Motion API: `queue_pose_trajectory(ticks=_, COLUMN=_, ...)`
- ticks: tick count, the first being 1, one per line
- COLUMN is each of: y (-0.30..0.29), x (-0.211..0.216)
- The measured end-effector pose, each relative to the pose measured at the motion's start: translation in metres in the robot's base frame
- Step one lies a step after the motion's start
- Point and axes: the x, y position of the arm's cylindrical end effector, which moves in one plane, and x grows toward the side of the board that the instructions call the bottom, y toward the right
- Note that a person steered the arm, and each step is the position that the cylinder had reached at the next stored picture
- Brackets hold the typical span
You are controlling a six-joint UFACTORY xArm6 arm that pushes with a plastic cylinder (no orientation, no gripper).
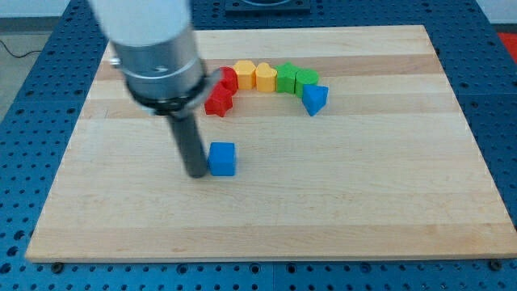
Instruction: Push the blue cube towards the blue triangle
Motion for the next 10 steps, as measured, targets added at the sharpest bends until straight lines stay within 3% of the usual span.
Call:
queue_pose_trajectory(ticks=2, y=0.088, x=-0.016)
queue_pose_trajectory(ticks=6, y=0.128, x=-0.006)
queue_pose_trajectory(ticks=9, y=0.147, x=-0.036)
queue_pose_trajectory(ticks=10, y=0.139, x=-0.026)
